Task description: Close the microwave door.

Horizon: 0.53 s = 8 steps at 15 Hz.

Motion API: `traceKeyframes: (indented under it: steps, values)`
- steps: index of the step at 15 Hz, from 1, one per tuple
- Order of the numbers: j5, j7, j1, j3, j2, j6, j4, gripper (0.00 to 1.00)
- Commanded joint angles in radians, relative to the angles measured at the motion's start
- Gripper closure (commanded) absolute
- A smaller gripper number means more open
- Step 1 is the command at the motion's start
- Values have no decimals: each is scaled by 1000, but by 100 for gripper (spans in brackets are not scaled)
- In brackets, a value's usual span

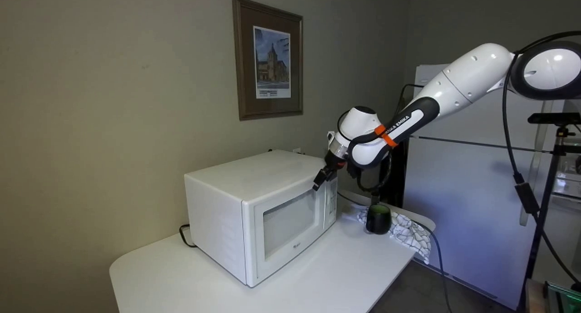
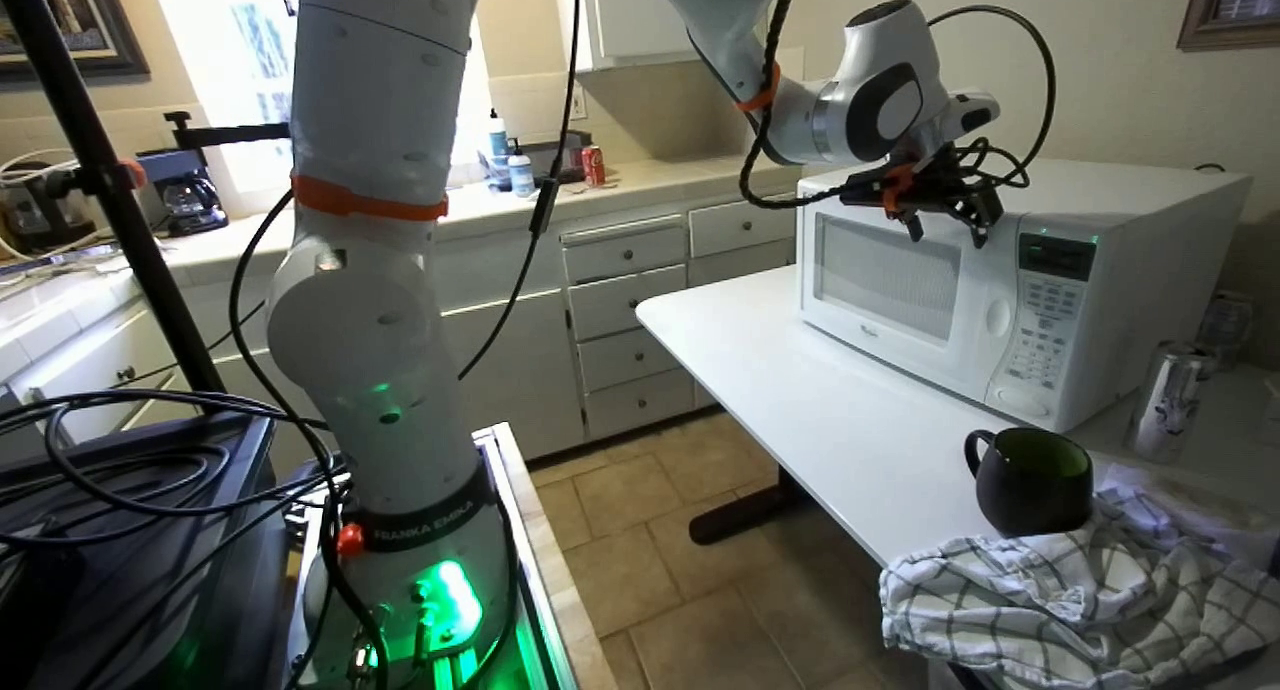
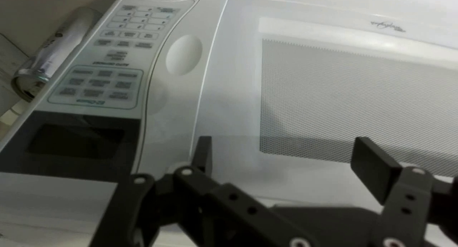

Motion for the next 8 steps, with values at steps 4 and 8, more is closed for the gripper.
traceKeyframes:
  steps: [4,8]
  values:
    - [135,-411,-68,89,-304,-195,-272,0]
    - [130,-478,-22,36,-320,-191,-288,0]
